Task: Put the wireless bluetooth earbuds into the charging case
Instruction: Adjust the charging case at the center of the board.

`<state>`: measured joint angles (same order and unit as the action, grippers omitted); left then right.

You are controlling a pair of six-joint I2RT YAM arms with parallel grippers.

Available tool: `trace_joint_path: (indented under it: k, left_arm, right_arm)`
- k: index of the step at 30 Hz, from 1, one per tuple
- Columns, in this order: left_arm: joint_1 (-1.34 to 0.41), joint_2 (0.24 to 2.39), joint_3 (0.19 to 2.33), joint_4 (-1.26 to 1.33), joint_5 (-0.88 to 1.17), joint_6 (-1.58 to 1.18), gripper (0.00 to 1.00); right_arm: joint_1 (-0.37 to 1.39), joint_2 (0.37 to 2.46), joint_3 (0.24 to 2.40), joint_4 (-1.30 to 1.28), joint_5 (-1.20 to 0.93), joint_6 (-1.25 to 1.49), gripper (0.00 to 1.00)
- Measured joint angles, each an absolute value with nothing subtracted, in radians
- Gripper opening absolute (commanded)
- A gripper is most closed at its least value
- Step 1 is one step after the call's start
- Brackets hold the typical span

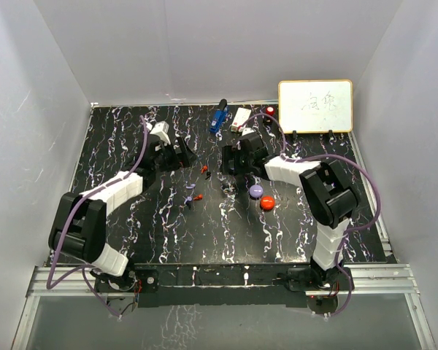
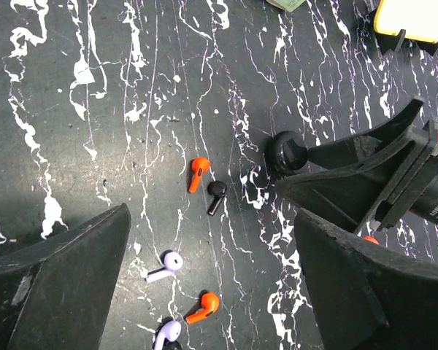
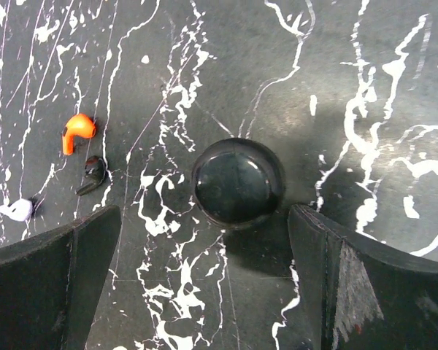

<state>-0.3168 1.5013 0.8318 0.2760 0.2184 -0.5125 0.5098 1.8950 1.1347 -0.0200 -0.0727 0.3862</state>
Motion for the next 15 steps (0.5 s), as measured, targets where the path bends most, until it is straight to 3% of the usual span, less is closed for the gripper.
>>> trace_joint_path:
  k: [15]
  left_arm:
    - [-0.418,1.652,0.985,0.230,0.202,-0.453,0.90]
  right_arm:
    - [0.467,1.744,1.135,-0.103,0.080,0.391,0.98]
